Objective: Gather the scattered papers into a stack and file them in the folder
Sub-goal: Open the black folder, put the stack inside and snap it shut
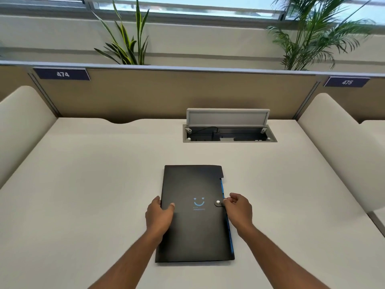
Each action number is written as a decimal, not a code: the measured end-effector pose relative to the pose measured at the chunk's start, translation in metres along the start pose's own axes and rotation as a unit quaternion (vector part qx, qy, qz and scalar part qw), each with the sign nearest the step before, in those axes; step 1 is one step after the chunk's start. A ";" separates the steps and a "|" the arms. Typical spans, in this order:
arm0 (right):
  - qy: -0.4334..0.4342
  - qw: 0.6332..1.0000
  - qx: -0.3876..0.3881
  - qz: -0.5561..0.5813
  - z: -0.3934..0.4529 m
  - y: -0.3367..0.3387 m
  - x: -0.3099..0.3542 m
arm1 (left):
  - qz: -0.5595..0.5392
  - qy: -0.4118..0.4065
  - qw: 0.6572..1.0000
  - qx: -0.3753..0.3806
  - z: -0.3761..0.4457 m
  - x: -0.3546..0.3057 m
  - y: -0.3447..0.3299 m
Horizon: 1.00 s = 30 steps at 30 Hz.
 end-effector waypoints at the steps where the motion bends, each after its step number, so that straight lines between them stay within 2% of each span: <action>1: 0.002 1.000 0.000 0.005 -0.003 -0.005 0.005 | 0.000 -0.002 1.000 -0.004 0.004 -0.001 0.006; 8: 0.011 0.999 0.004 0.030 -0.014 -0.049 0.039 | 0.002 -0.031 0.999 -0.028 0.040 -0.013 0.053; 13: 0.013 0.999 0.008 0.050 -0.015 -0.083 0.072 | -0.005 -0.052 0.999 -0.008 0.075 -0.021 0.085; 19: 0.031 0.998 0.009 0.053 -0.002 -0.128 0.131 | -0.012 -0.042 0.999 -0.004 0.136 -0.034 0.120; 30: 0.053 0.998 -0.009 0.031 0.064 -0.187 0.212 | -0.022 -0.048 0.999 -0.005 0.250 -0.060 0.128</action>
Point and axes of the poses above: each hand's wrist, its own z-axis towards the middle knuckle, its own y-axis out of the back of the hand, x = y × z, the point moved 2 cm from there along z, towards the middle knuckle, and after that the axes turned 9 degrees about -y, right-handed, at the moved point
